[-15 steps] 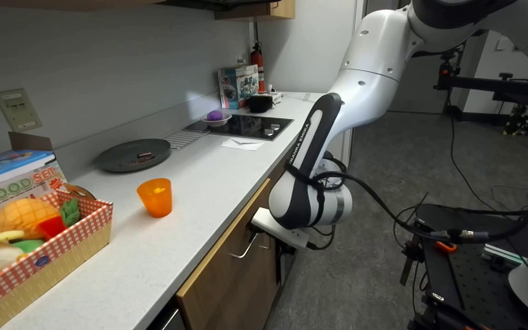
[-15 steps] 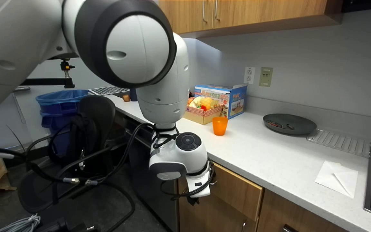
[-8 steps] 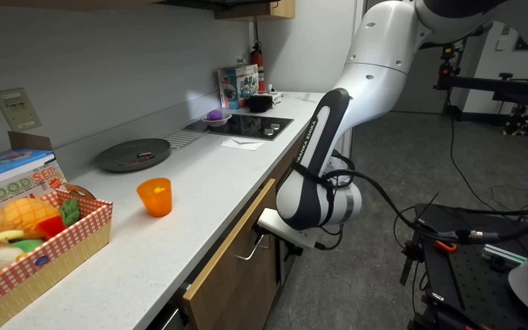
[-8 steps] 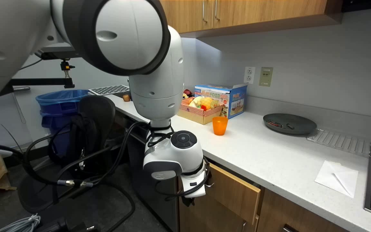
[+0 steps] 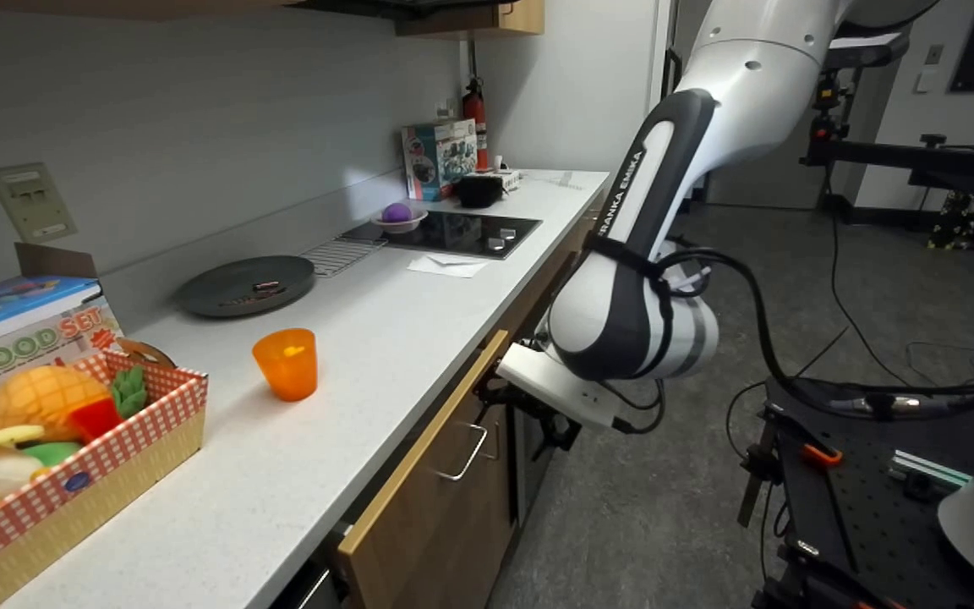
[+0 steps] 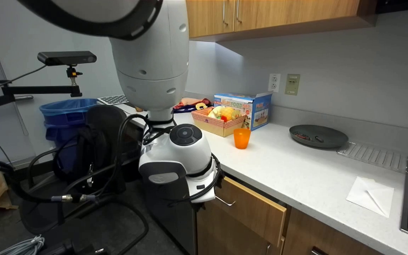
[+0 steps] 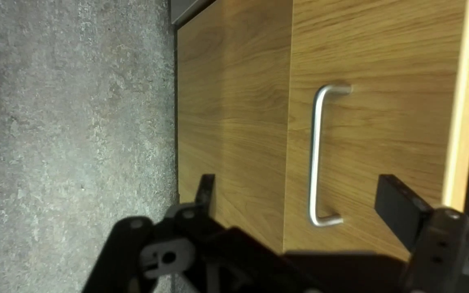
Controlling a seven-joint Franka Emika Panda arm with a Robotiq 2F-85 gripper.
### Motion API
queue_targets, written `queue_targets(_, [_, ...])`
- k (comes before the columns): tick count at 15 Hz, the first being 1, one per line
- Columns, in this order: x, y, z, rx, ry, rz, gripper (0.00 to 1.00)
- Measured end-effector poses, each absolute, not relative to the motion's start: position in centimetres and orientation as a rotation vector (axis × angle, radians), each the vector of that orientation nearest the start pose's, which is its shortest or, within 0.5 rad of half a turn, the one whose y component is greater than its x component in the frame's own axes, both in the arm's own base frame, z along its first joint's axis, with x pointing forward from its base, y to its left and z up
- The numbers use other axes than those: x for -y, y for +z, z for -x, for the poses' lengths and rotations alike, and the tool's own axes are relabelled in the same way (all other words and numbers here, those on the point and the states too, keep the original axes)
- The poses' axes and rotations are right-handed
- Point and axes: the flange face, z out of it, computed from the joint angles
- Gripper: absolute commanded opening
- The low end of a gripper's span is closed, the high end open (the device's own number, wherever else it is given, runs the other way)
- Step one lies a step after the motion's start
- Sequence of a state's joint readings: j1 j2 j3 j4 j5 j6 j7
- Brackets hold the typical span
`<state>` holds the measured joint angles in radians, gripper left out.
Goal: Open the top drawer of the kitchen unit
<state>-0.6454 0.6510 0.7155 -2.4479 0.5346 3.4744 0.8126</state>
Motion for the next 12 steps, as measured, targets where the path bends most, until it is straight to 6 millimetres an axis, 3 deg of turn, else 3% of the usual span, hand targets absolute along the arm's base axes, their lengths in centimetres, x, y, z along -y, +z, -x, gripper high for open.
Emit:
queue_targets(6, [-0.1, 18.4, -48.3, -1.744, -0.343, 1.926, 1.0])
queue_targets(12, [1.4, 19.4, -49.3, -1.746, -0.396, 1.911, 1.0])
